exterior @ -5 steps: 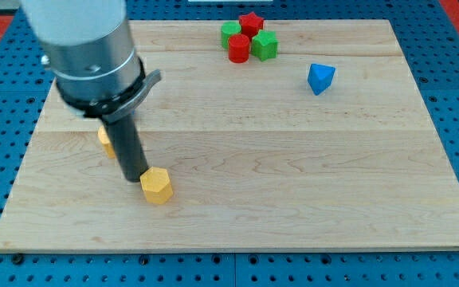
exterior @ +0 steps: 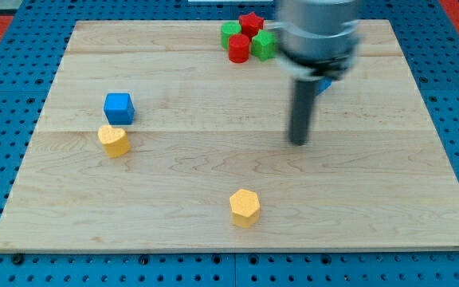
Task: Nudge the blue triangle closer to the yellow hexagon
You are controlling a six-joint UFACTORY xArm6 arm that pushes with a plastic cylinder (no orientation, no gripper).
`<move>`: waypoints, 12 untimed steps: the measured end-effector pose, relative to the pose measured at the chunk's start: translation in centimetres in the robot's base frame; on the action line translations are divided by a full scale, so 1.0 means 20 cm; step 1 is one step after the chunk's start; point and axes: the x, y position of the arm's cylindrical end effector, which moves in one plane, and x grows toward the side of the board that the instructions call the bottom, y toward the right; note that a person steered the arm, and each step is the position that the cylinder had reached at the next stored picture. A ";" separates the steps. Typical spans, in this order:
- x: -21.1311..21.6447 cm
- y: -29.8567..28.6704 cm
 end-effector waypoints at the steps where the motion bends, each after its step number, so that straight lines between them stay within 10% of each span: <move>1: -0.39 0.44; 2: -0.60 0.30; 4: -0.36 -0.21; 6: -0.51 -0.19; 9: -0.16 -0.34; 12: -0.42 -0.46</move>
